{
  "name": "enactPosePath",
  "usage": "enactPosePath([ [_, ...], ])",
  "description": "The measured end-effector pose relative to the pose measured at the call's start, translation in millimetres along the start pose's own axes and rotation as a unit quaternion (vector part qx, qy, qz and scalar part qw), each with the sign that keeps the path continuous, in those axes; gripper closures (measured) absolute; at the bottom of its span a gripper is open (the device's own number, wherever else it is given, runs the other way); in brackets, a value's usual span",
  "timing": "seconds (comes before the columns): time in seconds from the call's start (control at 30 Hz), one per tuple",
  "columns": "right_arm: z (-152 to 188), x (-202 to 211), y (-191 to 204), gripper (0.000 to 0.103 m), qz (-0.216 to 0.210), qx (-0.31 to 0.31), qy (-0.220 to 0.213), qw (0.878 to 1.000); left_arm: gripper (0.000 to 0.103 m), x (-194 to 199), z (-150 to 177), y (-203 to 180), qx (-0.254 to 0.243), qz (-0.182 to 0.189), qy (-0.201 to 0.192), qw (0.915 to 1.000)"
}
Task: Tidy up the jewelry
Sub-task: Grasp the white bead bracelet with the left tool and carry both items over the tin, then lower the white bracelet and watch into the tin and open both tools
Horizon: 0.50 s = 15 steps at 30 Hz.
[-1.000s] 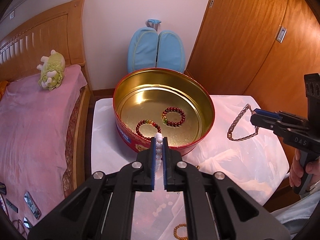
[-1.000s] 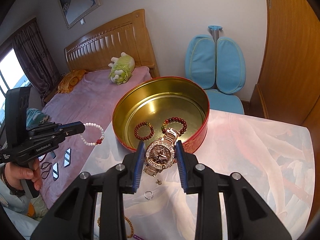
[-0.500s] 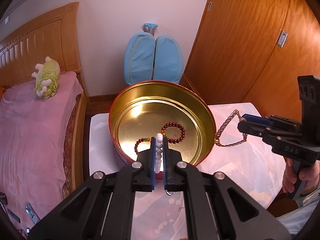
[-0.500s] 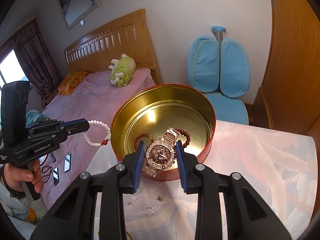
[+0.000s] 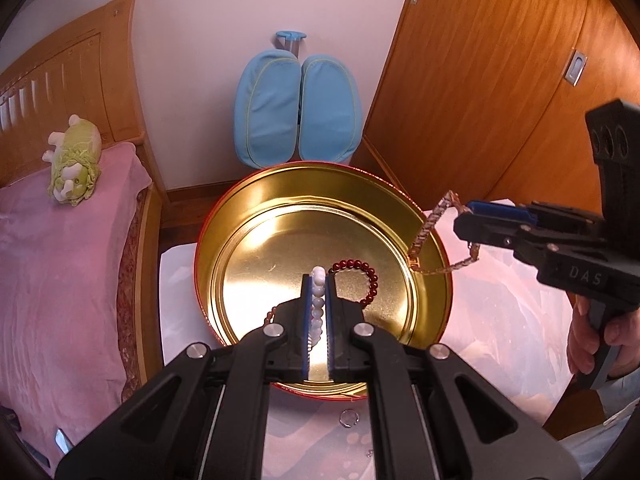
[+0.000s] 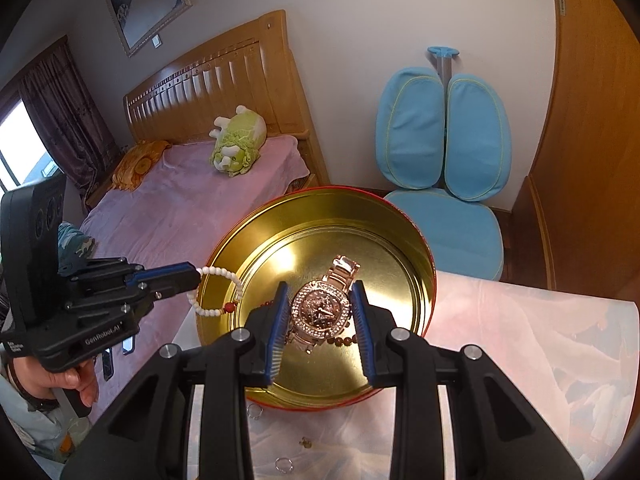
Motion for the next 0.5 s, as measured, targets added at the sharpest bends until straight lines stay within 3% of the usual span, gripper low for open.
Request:
enactPosePath([
  [0.3,-22.6,-46.2,-7.7,0.071,-0.010,-0.002,0.044,0.999,0.097,-38.3,-2.4,5.3,-0.027,-0.012,0.050,0.9983],
  [0.5,-20.6,-77.1,-9.8,0.071,-0.002,-0.001,0.081,0.997,0.097,-60.4,7.4,11.7,-0.024,-0.014,0.079,0.9965],
])
Point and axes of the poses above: each gripper's, at about its wrist camera, not at the fingertips, and x roughly against the way its jaws point, y to its left, z to its underside, the point moved 3 cm from there along -x, roughly the way its jaws point, and after that the axes turned 7 degrees about z, right-handed, at the moved point
